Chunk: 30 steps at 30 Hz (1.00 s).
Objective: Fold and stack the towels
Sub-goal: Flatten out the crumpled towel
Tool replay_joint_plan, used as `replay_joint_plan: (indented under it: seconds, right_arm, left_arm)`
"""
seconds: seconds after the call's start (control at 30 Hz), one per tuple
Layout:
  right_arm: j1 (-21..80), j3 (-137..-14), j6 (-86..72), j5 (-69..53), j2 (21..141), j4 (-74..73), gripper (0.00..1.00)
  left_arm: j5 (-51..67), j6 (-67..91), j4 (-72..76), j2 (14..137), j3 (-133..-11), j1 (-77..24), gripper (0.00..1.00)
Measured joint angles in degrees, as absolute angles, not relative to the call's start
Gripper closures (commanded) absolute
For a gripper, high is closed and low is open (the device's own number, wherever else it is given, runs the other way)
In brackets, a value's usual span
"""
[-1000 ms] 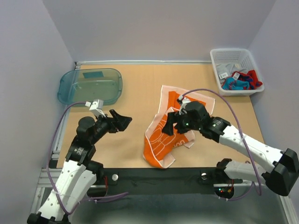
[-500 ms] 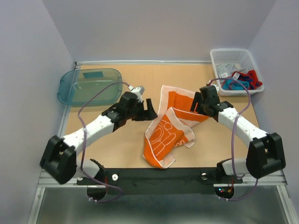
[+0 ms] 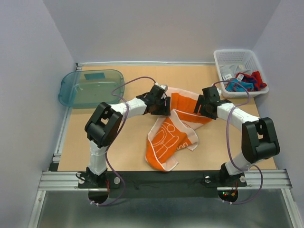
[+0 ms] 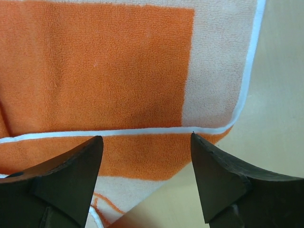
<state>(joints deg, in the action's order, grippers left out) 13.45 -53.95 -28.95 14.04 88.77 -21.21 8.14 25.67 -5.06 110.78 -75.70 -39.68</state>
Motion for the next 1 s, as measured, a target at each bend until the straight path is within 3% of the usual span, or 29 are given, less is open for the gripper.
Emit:
replay_joint_plan:
  seconds: [0.2, 0.47, 0.63, 0.77, 0.9, 1.0]
  right_arm:
    - [13.5, -54.0, -27.8, 12.1, 92.3, -19.3, 0.25]
    - [13.5, -54.0, -24.4, 6.9, 93.6, -18.4, 0.30]
    - [13.8, -54.0, -22.8, 0.9, 93.8, -18.2, 0.29]
    - [14.4, -54.0, -22.1, -2.2, 92.7, -18.7, 0.28]
    - [14.7, -55.8, -20.4, -1.6, 89.4, -21.0, 0.28]
    - [14.0, -61.8, -18.7, 0.1, 90.4, -22.1, 0.29]
  left_arm:
    - [7.4, 27.0, -2.9, 112.1, -71.8, -40.5, 0.54]
    - [6.9, 34.7, 4.4, 98.8, -51.8, -41.2, 0.57]
    - [5.6, 40.2, 2.2, 87.6, -40.7, -42.2, 0.51]
    - [4.3, 43.5, -3.2, 79.8, -36.4, -43.1, 0.37]
    - [0.4, 44.2, -7.7, 73.7, -38.0, -42.5, 0.20]
    - [-1.4, 42.0, -8.9, 75.2, -43.3, -40.4, 0.14]
